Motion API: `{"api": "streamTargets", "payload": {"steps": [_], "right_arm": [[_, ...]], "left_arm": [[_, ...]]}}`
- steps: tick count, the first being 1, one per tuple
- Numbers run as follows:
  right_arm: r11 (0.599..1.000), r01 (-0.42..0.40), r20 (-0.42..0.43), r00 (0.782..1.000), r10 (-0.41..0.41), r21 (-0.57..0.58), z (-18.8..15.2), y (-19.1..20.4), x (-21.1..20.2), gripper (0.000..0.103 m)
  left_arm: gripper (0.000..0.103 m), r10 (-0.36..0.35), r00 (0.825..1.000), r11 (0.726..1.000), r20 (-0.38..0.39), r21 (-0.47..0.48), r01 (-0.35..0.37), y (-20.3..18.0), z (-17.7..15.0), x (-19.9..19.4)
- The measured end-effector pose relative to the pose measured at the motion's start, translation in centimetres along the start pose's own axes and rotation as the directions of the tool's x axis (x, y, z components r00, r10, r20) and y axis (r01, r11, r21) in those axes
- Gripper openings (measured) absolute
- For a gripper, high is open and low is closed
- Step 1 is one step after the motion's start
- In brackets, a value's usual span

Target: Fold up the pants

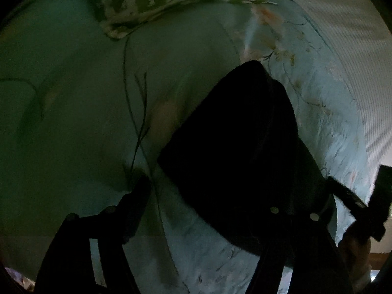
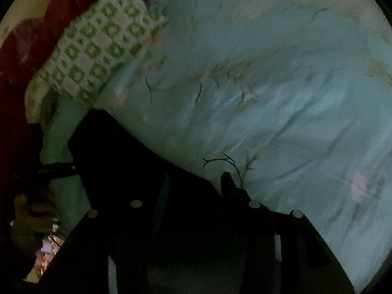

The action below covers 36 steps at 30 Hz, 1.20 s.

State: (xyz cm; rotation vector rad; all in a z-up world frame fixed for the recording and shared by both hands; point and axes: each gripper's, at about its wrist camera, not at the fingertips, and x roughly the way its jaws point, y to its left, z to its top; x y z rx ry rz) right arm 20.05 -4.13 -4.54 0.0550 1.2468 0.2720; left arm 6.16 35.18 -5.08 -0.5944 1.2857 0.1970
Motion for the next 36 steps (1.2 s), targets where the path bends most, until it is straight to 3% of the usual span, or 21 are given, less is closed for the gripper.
{"api": "streamTargets", "payload": {"steps": [2,4,7,9,12,15,18,23,30,33,36], "right_arm": [[1.0,0.012,-0.055,0.998,-0.012,-0.002,-0.1,-0.2,1.8,0.045],[1.0,0.008,-0.021,1.0,-0.008,-0.002,-0.4,-0.2,1.8,0.042],[1.0,-0.002,-0.009,1.0,0.002,0.023,-0.8,-0.4,1.0,0.019],[0.998,-0.039,0.027,0.999,0.038,0.041,-0.9,-0.2,-0.8,0.013],[0.991,-0.137,0.172,0.976,0.133,0.013,-1.6,1.1,-5.9,0.006],[0.993,-0.115,0.239,0.964,0.117,-0.02,-2.0,1.4,-8.0,0.006],[0.996,-0.089,0.244,0.966,0.087,-0.001,-1.7,0.8,-7.1,0.005],[0.999,0.034,0.23,0.973,-0.034,0.007,-0.3,1.3,-3.2,0.005],[0.985,0.173,0.229,0.958,-0.174,0.026,0.0,0.8,0.1,0.005],[0.975,0.222,0.231,0.948,-0.22,0.016,0.1,0.8,0.8,0.005],[0.969,0.24,0.228,0.941,-0.249,0.066,0.1,-0.3,0.8,0.005]], "left_arm": [[0.057,0.007,1.0,1.0,0.009,0.012,-0.007,-0.1,0.2,0.2],[0.04,-0.005,1.0,1.0,0.027,0.028,0.004,-0.2,0.3,0.2],[0.019,-0.052,0.997,0.998,0.05,0.031,0.051,-0.4,0.5,-1.1],[0.017,-0.13,0.988,0.991,0.088,0.051,0.126,-0.4,0.4,-3.6],[0.017,-0.209,0.963,0.975,0.171,0.114,0.191,-0.6,0.2,-8.0],[0.016,-0.244,0.95,0.965,0.194,0.148,0.218,-0.4,0.4,-9.7],[0.016,-0.22,0.959,0.967,0.178,0.167,0.191,-0.2,0.7,-9.0],[0.016,-0.142,0.97,0.969,0.199,0.227,0.096,-1.2,1.6,-6.8],[0.016,-0.036,0.983,0.965,0.177,0.26,-0.011,-1.5,2.8,-1.6],[0.022,-0.003,0.985,0.958,0.175,0.283,-0.048,-1.2,2.6,-0.6],[0.037,0.011,0.986,0.958,0.168,0.281,-0.058,-1.2,2.8,-1.3]]}}
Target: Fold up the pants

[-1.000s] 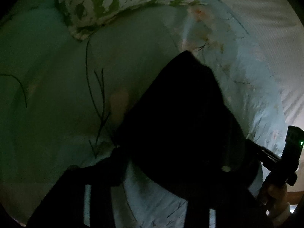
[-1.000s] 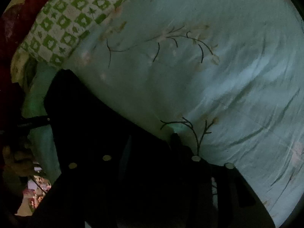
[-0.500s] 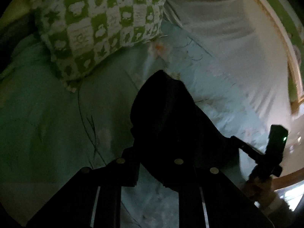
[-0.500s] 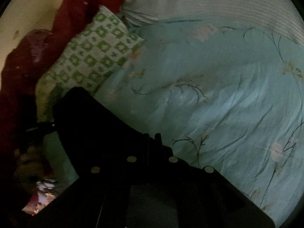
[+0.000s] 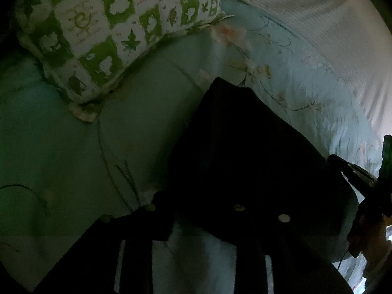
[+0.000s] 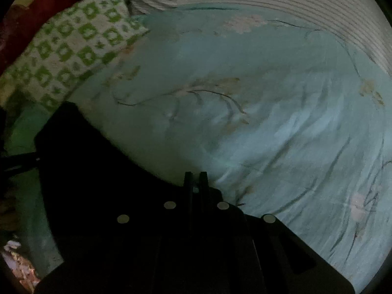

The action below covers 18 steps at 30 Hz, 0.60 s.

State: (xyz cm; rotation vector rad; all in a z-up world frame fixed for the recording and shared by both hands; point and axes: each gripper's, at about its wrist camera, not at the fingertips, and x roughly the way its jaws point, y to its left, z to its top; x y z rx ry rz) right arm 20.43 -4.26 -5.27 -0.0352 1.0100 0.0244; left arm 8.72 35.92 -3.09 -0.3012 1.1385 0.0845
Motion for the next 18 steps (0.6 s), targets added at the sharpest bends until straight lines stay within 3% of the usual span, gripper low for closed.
{"api": "streamTargets", "payload": {"steps": [3,6,10,14,18], "right_arm": [[0.993,-0.021,0.017,1.0,0.019,0.119,-0.2,-2.1,-2.0,0.006],[0.978,-0.048,0.047,0.998,0.039,0.204,-1.7,-4.0,-5.4,0.012],[0.957,-0.051,0.108,0.994,0.021,0.286,-5.6,-6.6,-10.5,0.053],[0.932,-0.025,0.121,0.992,-0.02,0.361,-9.3,-8.5,-14.1,0.053],[0.892,0.004,0.118,0.991,-0.065,0.451,-13.2,-10.3,-16.9,0.053]], "left_arm": [[0.051,0.029,0.999,1.0,0.035,-0.006,-0.029,0.8,0.3,-2.6],[0.053,0.04,0.995,0.999,0.086,0.001,-0.04,0.8,0.8,-5.2],[0.057,0.002,0.994,0.998,0.108,0.056,-0.008,-1.5,1.5,-7.1],[0.061,-0.041,0.995,0.983,0.088,0.181,0.025,-6.9,1.9,-6.9],[0.061,-0.115,0.993,0.944,0.022,0.313,0.102,-13.6,0.9,-5.8]]}}
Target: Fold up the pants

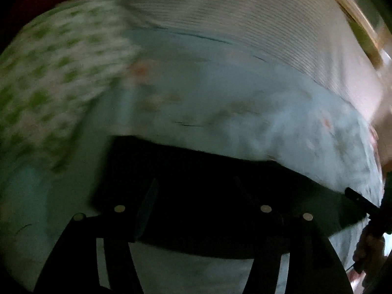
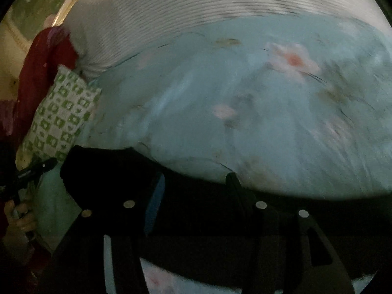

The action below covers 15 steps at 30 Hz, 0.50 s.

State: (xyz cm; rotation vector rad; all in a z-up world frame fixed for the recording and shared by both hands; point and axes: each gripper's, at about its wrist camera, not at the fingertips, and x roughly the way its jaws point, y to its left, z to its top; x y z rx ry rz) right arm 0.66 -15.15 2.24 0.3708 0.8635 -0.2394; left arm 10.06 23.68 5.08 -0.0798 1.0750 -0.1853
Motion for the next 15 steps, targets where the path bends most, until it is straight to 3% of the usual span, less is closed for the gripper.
{"api": "streamTargets", "payload": {"steps": [5,9,15], "right_arm": [[0.991,0.049,0.03,0.998,-0.054,0.127,-3.6,-4.6,-4.2,0.053],[0.973,0.075,0.042,0.995,-0.086,0.218,-5.9,-7.2,-6.4,0.053],[0.942,0.092,0.067,0.99,-0.12,0.324,-8.8,-10.8,-8.9,0.053]], "left_arm": [[0.064,-0.076,0.995,0.979,-0.072,0.185,0.088,-8.6,0.0,2.5],[0.064,-0.129,0.979,0.924,-0.158,0.34,0.176,-16.1,-1.1,4.4],[0.065,-0.177,0.95,0.834,-0.255,0.473,0.283,-24.4,-2.4,6.2]]}}
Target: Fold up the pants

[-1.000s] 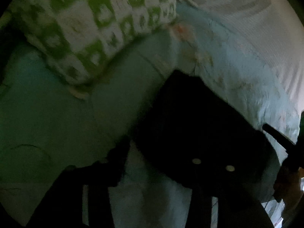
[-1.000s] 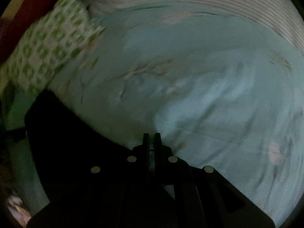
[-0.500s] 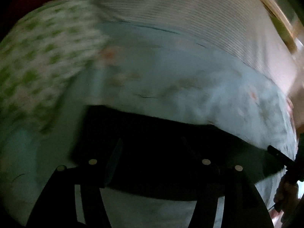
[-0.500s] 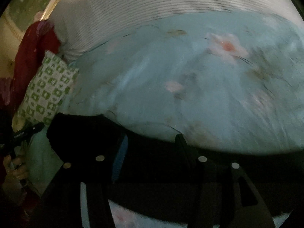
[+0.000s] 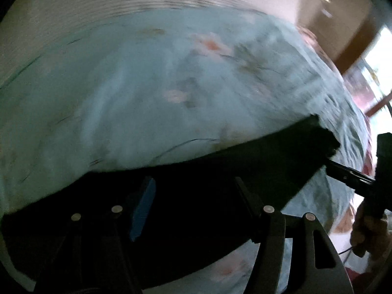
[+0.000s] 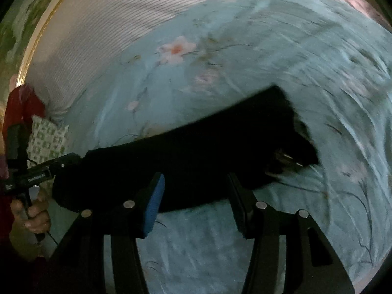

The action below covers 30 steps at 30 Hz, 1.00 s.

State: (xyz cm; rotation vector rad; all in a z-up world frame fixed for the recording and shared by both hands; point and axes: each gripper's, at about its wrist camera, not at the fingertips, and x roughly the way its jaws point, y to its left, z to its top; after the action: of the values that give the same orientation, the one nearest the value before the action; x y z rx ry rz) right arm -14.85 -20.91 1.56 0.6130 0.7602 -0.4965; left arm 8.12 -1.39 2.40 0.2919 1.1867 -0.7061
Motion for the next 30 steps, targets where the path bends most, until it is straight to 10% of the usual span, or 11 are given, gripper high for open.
{"api": "streamTargets", "payload": {"steps": [23,26,30], "right_arm": [[0.95,-0.122,0.116,0.989,0.092,0.287,-0.2,-8.2,1.0,0.054],[0.936,-0.142,0.138,0.985,0.102,0.321,-0.2,-9.5,1.1,0.014],[0.907,-0.208,0.168,0.973,0.156,0.365,-0.3,-10.9,1.1,0.012]], "left_arm": [[0.07,-0.171,0.951,0.925,-0.256,0.29,0.245,-15.5,10.1,12.9],[0.07,-0.167,0.939,0.916,-0.3,0.305,0.26,-17.1,10.8,15.2],[0.068,-0.19,0.911,0.896,-0.366,0.314,0.313,-19.2,11.5,17.9]]}}
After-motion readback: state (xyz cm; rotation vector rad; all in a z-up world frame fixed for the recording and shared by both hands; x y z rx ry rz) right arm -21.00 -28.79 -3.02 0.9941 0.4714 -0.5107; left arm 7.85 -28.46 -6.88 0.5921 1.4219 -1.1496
